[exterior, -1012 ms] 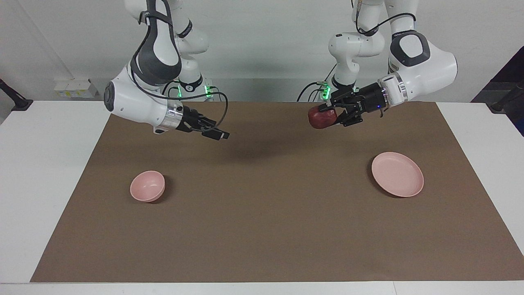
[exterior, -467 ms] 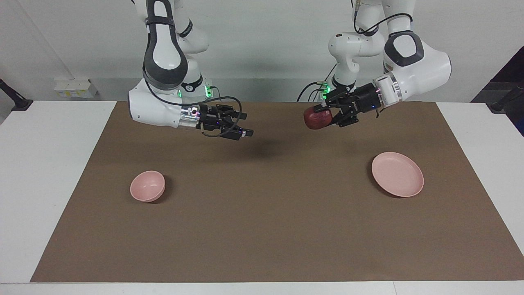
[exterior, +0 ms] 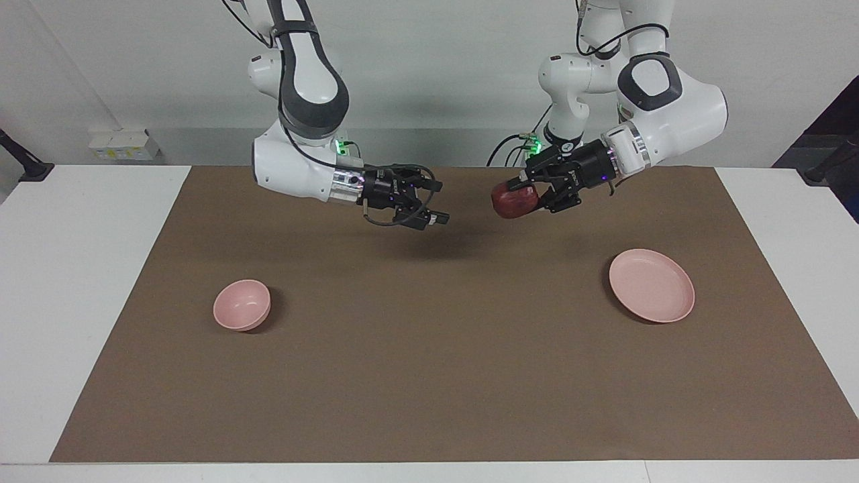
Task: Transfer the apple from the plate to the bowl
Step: 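Hold the apple with the left gripper while the right gripper approaches it, then close the right gripper around the apple held by the left gripper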
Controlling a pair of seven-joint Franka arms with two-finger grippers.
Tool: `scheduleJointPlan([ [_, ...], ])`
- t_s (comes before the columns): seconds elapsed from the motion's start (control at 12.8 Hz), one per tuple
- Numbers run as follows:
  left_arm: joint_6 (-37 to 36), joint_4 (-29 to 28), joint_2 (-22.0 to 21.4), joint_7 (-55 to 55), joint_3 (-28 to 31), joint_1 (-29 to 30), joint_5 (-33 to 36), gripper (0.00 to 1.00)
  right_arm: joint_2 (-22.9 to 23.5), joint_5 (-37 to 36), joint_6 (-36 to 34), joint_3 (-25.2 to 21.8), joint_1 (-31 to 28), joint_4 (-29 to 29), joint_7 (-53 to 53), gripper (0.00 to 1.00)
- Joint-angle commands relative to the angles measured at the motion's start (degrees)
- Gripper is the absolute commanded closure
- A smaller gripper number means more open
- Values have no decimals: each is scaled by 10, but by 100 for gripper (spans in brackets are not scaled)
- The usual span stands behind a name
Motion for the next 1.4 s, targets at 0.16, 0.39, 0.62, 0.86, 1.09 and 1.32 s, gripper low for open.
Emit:
scheduleJointPlan([
  [0.16,56,-3,1,-13,-24,-2,-17,100,-16,27,82,2,50,-15,30,0],
  [0.39,59,-4,0,-21,-29,-2,-17,100,-14,27,115,2,73,-12,45,0],
  [0.62,55,-9,-4,-32,-39,-2,-15,100,-13,27,130,2,81,-10,53,0],
  [0.86,49,-17,-8,-41,-40,-2,-14,100,-14,40,128,2,83,-10,61,0],
  [1.09,46,-22,-9,-47,-40,-1,-14,100,-7,39,118,1,77,1,60,0],
  [1.32,44,-21,-8,-48,-40,6,-15,100,1,31,123,0,71,10,58,0],
])
